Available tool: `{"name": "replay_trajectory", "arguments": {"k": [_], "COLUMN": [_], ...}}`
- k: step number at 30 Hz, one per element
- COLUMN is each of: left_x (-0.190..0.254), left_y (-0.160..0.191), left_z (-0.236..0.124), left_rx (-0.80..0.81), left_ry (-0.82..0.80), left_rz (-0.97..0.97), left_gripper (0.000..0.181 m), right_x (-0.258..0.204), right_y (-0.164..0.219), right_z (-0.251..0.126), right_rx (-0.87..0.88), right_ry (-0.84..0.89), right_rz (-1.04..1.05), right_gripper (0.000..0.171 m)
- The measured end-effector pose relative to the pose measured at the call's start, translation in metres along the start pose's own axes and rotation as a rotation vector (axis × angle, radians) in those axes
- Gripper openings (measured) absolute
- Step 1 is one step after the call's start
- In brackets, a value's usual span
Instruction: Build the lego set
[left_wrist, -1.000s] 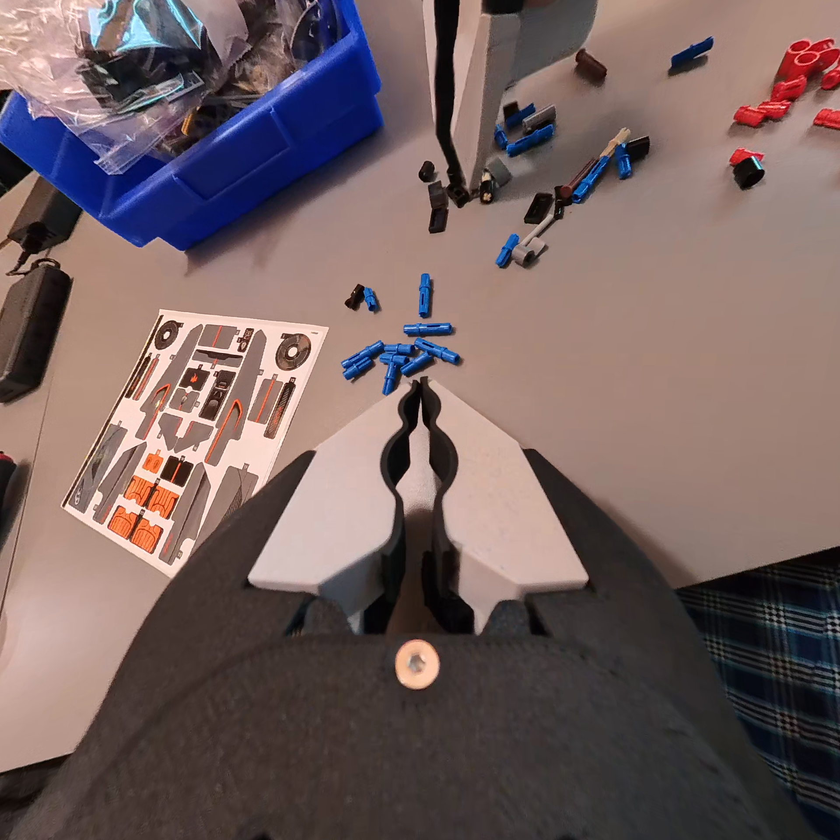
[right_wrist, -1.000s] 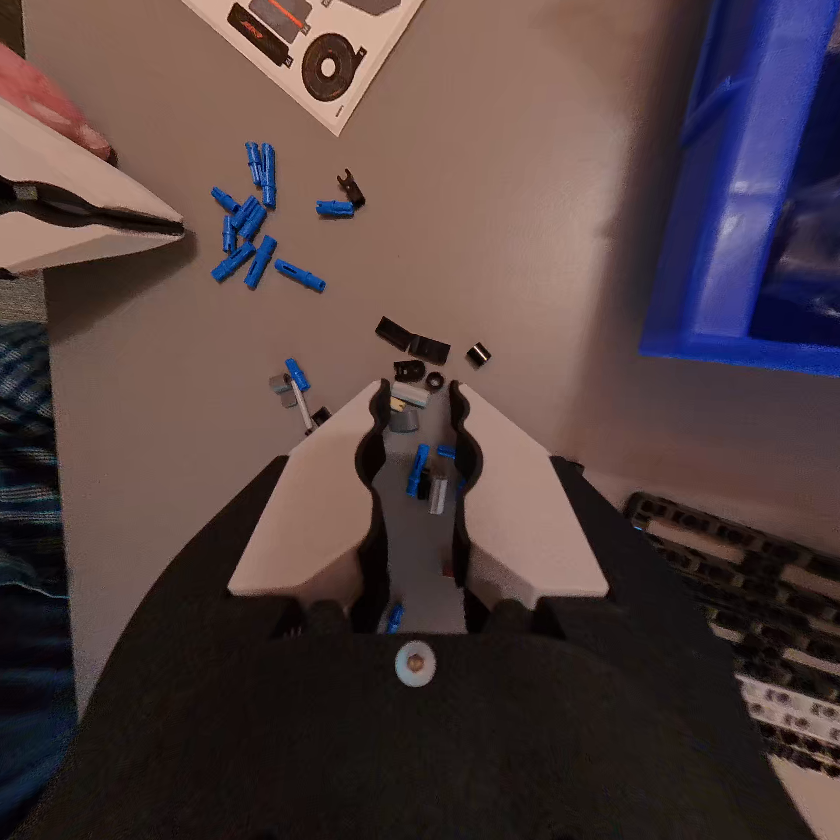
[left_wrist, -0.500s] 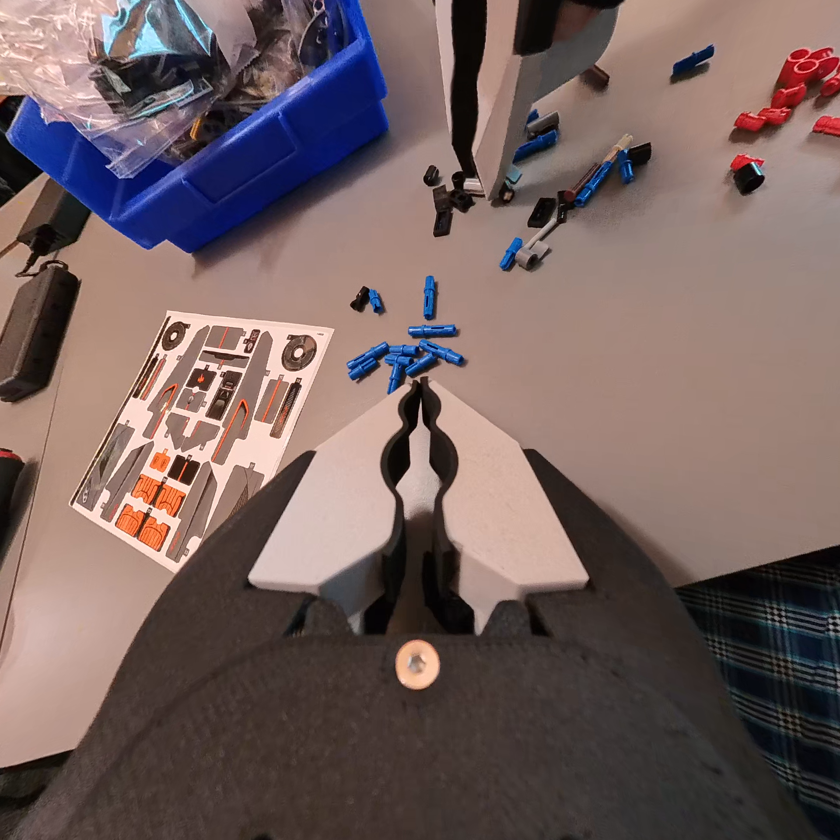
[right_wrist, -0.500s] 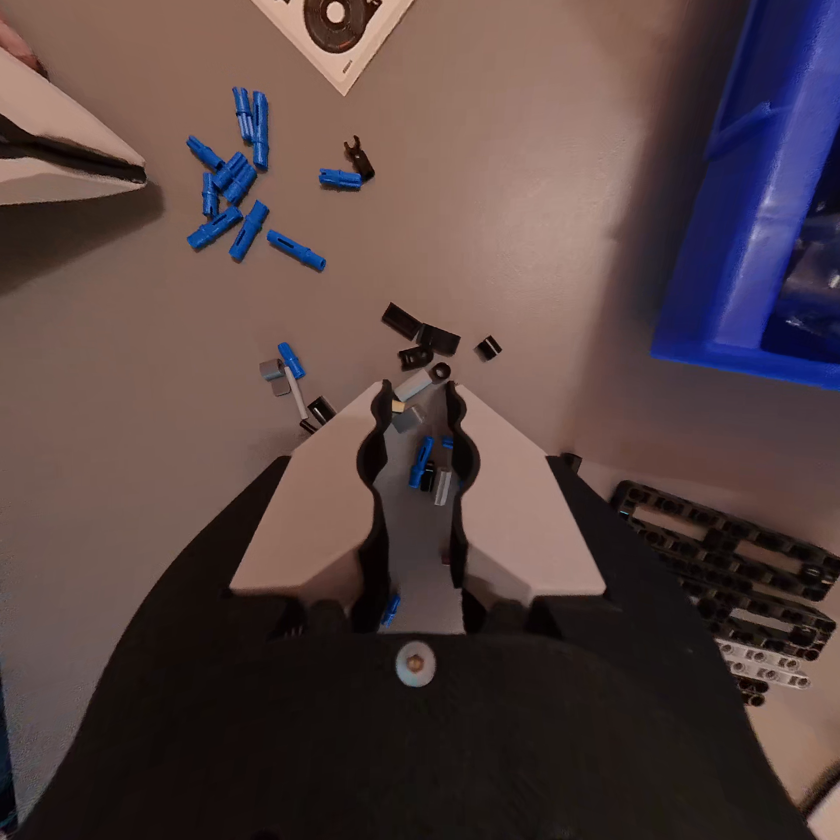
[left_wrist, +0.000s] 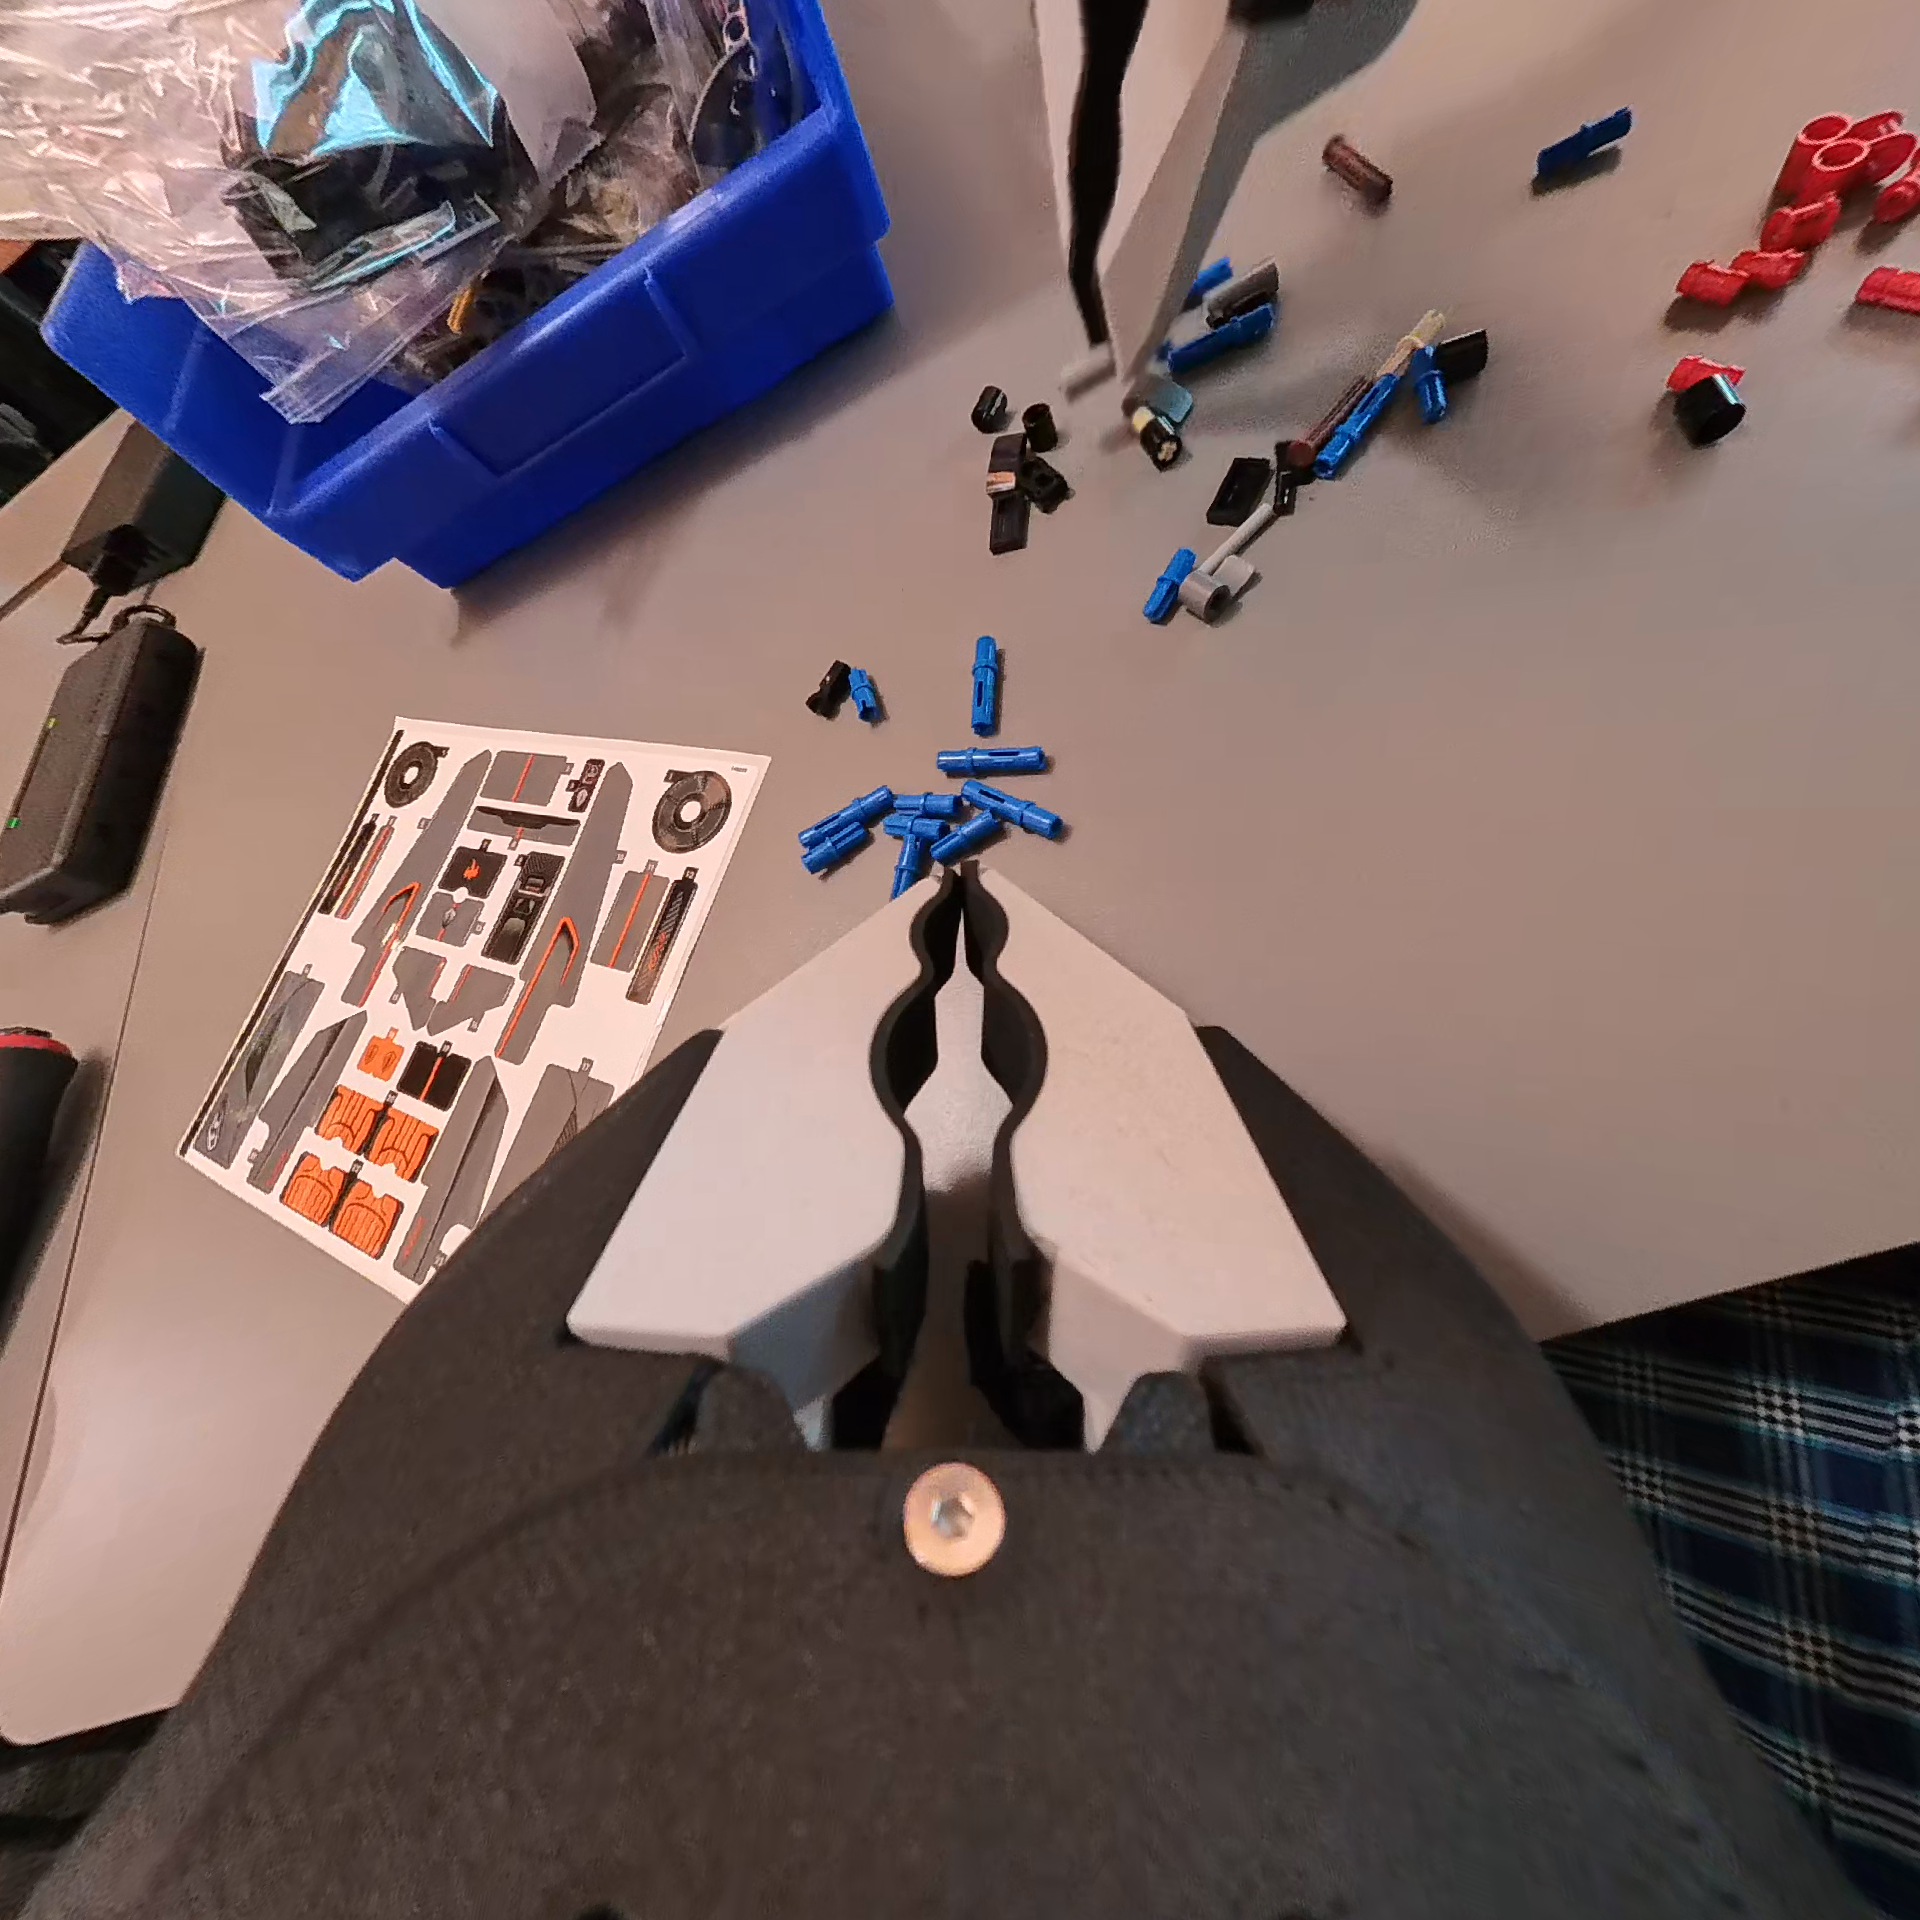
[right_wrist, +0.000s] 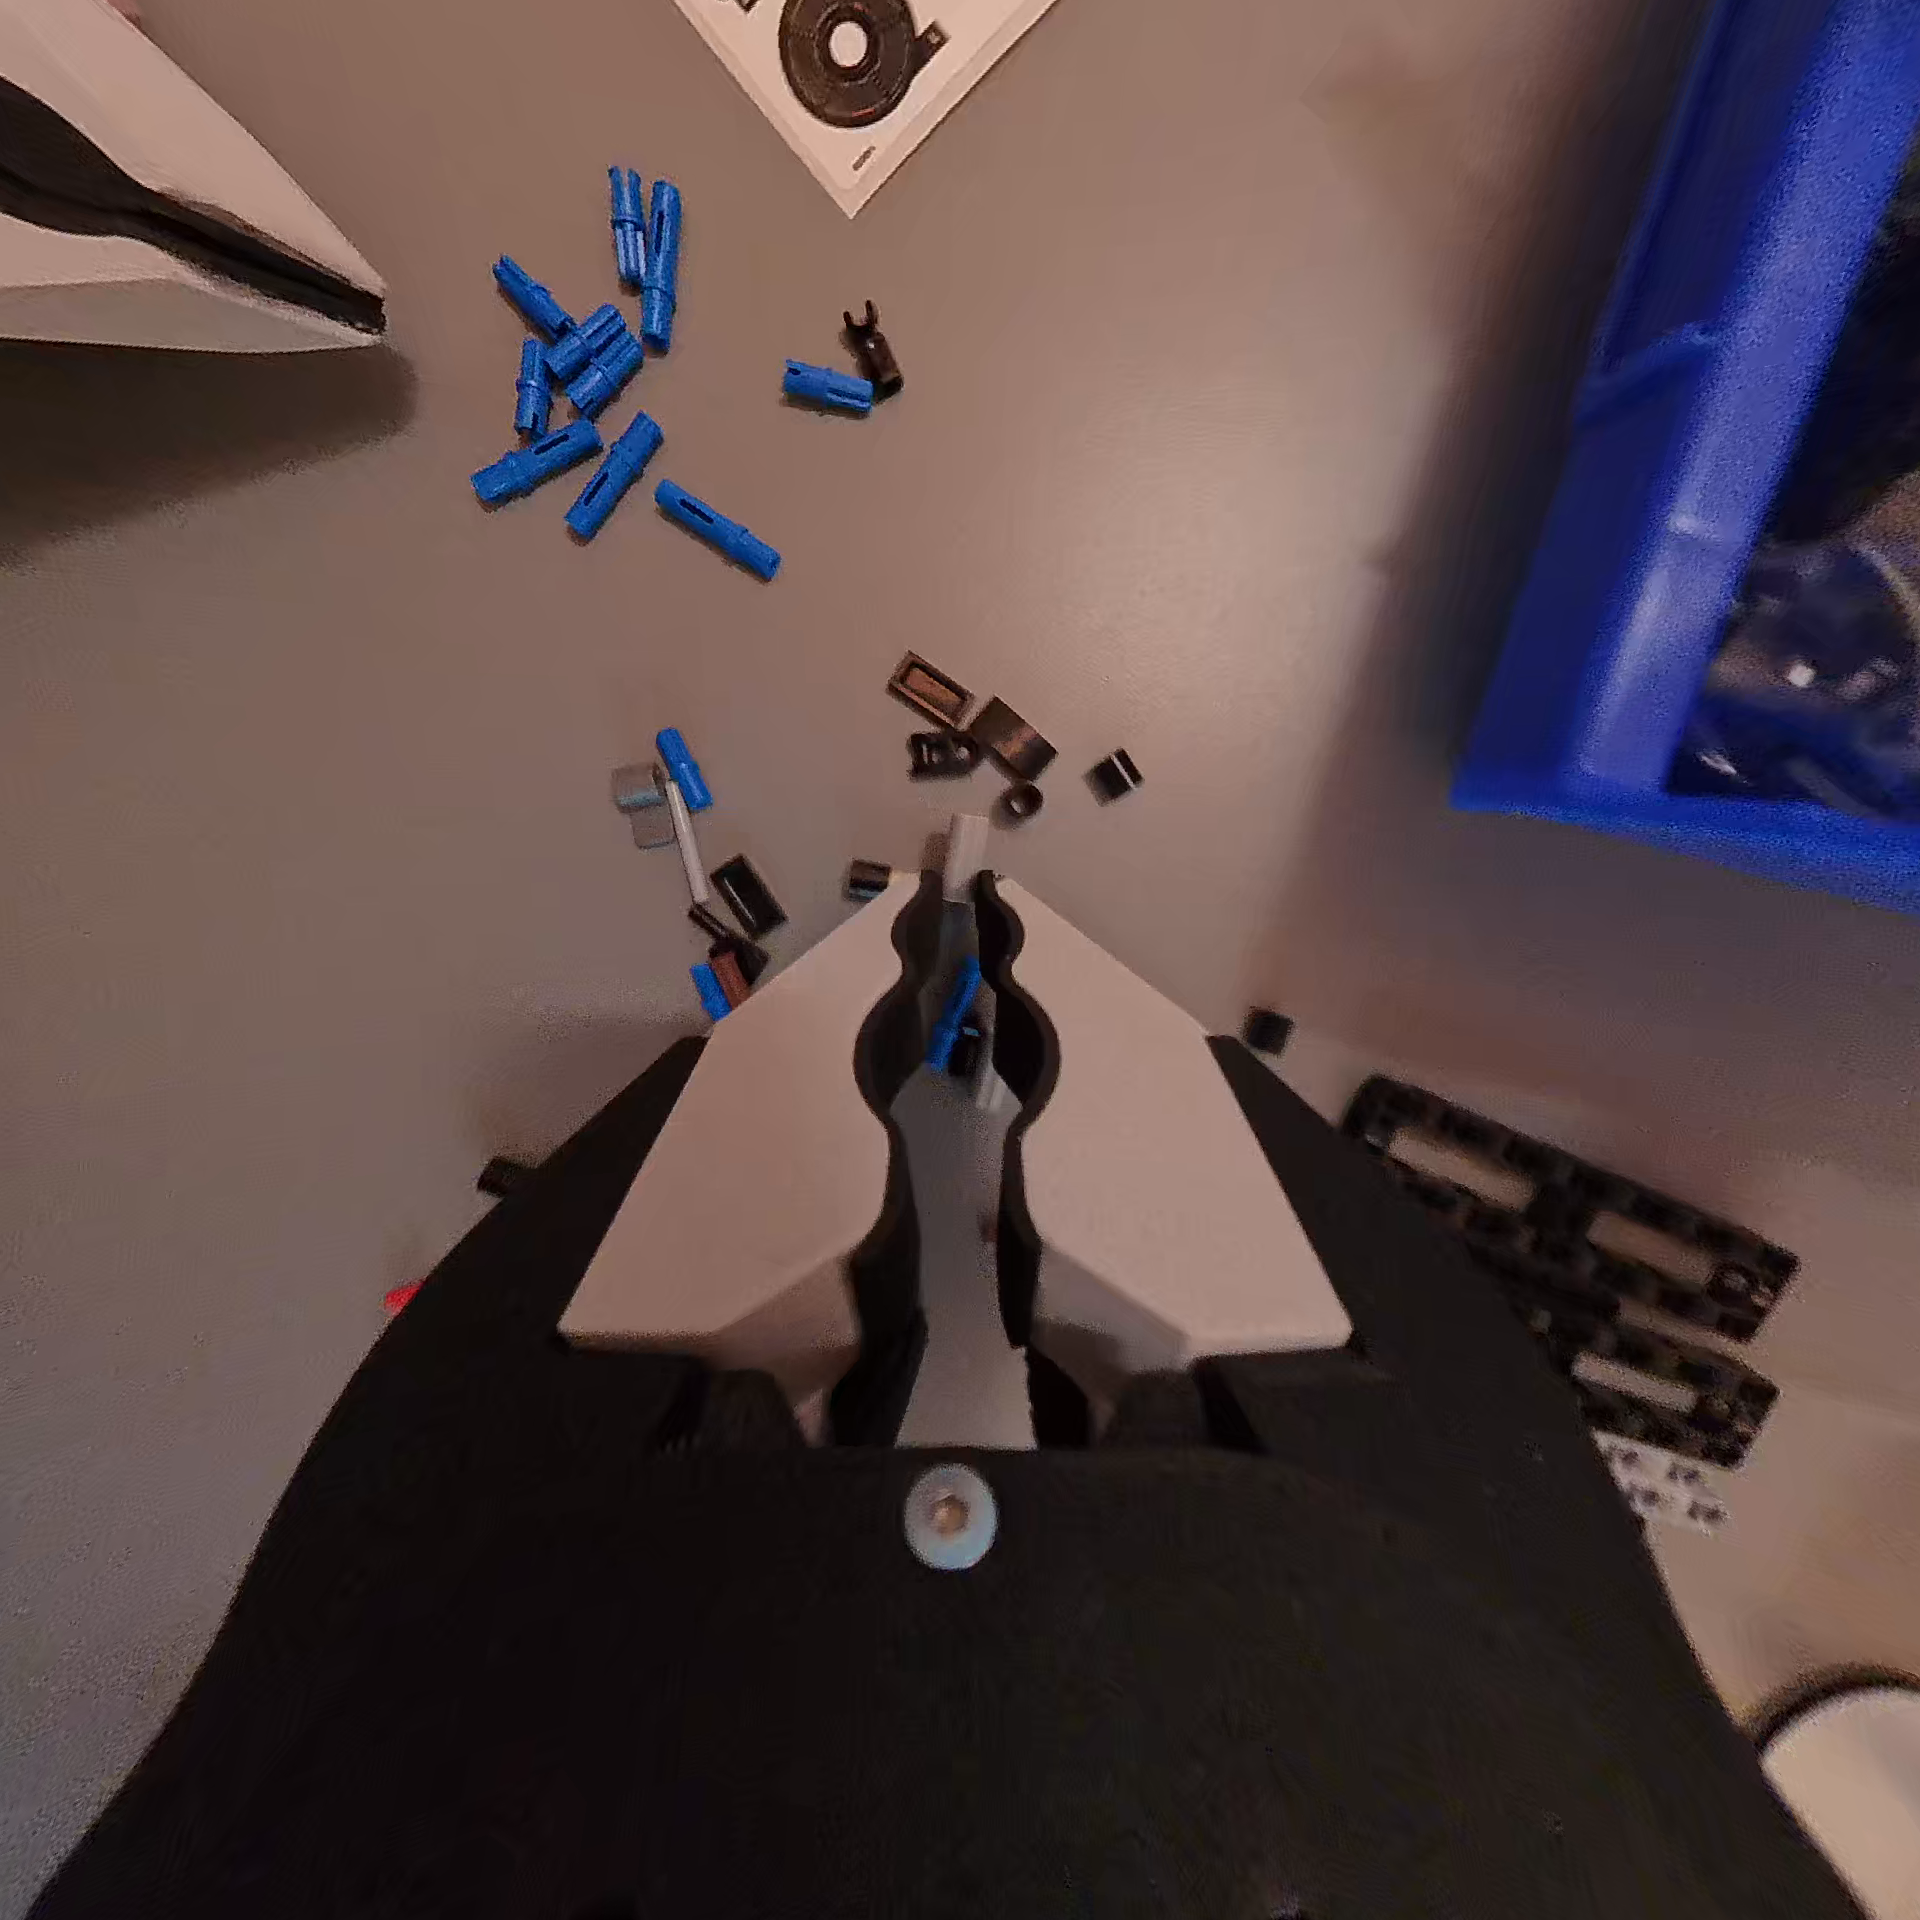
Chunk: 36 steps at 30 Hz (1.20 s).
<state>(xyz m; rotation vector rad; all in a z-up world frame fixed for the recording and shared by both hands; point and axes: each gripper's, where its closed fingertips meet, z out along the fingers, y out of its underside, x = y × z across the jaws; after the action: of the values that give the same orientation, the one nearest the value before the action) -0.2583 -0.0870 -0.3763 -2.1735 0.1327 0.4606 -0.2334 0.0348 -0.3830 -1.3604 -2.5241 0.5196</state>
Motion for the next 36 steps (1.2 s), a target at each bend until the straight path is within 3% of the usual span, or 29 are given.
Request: {"name": "replay_trajectory", "arguments": {"k": [1,4,10,15,19,28,36], "left_x": [0.000,-0.002,-0.001,0.003,0.004,0.005,0.006], "left_y": [0.000,0.000,0.000,-0.003,-0.005,-0.007,-0.007], "left_z": [0.000,0.000,0.001,0.001,0.000,-0.001,0.000], "left_rx": [0.001,0.004,0.005,0.003,0.000,0.002,0.003], "left_ry": [-0.001,-0.004,0.000,0.000,-0.008,-0.013,-0.011], "left_rz": [-0.001,-0.006,-0.010,0.004,0.020,0.034,0.033], "left_gripper": [0.000,0.000,0.000,0.000,0.000,0.000,0.000], "right_x": [0.003,0.018,0.041,0.024,0.018,0.021,0.024], "right_y": [0.002,0.019,0.115,0.169,0.190,0.199,0.118], "right_z": [-0.007,-0.040,-0.093,-0.096,-0.088,-0.095,-0.084], "right_rx": [0.008,0.045,-0.024,-0.095,-0.151,-0.178,0.000], "right_ry": [0.003,0.033,0.087,0.056,0.079,0.118,0.086], "right_rz": [0.011,0.055,0.229,0.289,0.265,0.253,0.154], "right_gripper": [0.004,0.003,0.003,0.003,0.004,0.012,0.010]}}
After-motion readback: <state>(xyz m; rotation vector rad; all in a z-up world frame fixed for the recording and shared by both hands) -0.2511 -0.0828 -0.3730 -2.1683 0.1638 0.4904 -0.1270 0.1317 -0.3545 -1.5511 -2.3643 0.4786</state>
